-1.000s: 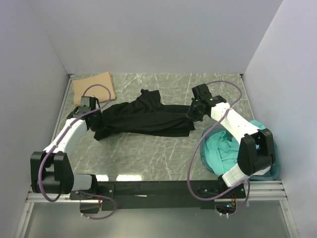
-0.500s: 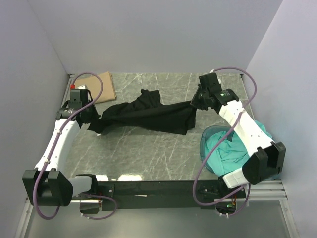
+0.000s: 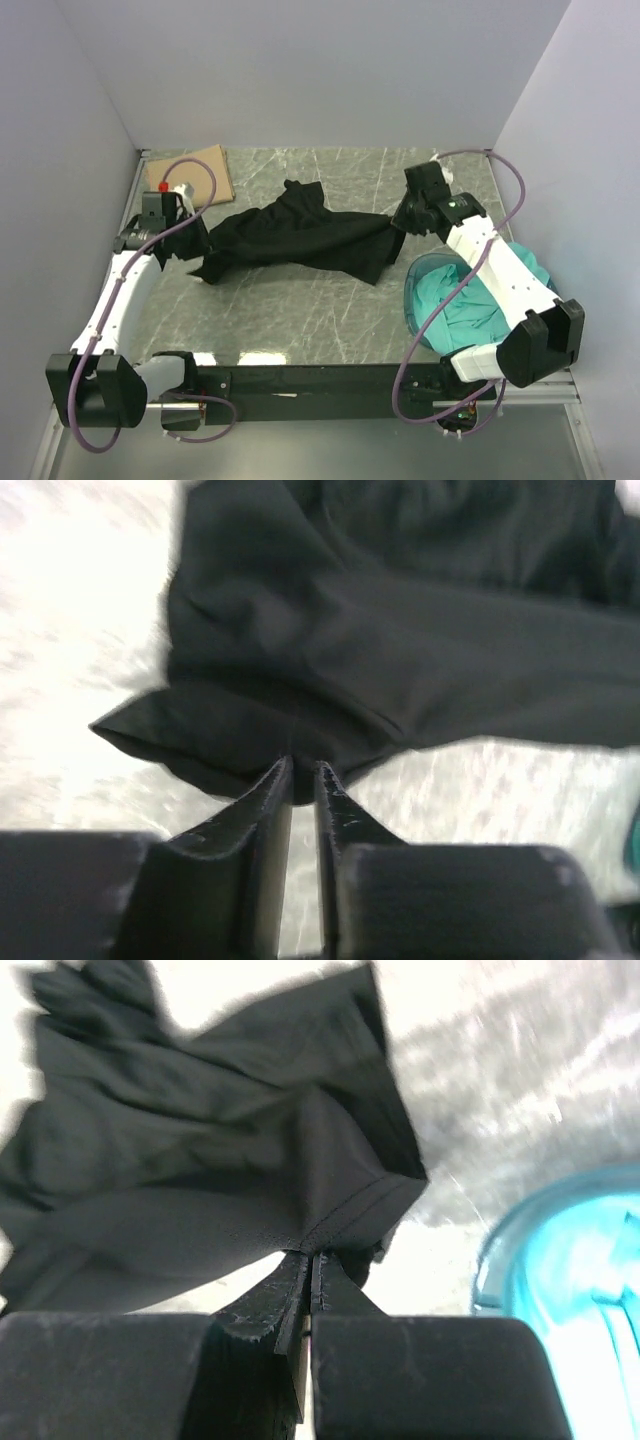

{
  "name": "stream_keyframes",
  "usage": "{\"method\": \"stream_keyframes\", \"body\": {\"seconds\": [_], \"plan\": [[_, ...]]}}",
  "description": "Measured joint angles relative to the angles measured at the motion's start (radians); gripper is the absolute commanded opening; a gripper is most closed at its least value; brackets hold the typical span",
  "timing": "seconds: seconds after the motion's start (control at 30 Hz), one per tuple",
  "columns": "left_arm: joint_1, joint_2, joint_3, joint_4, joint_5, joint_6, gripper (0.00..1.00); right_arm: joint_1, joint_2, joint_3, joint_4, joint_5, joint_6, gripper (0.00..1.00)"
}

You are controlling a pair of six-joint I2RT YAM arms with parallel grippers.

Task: Fold and stack the t-shirts
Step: Flatten the tshirt out

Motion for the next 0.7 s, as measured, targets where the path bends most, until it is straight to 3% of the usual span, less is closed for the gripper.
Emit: {"method": "stream_keyframes", "body": {"seconds": [0.23, 0.47, 0.7], "plan": [[0.0, 0.017, -0.042, -0.029, 0.14, 0.003, 0.55, 0.0, 0.0, -0.167, -0.019, 0.009, 0.028, 0.0], [0.047, 0.17, -0.041, -0.072, 0.007, -0.074, 0.48, 0.0, 0.001, -0.189, -0.022, 0.016, 0.039, 0.0], [0.227, 0.24, -0.068, -0.073, -0.071, -0.158, 0.44, 0.0, 0.002, -0.192, -0.008, 0.016, 0.045, 0.0]]}}
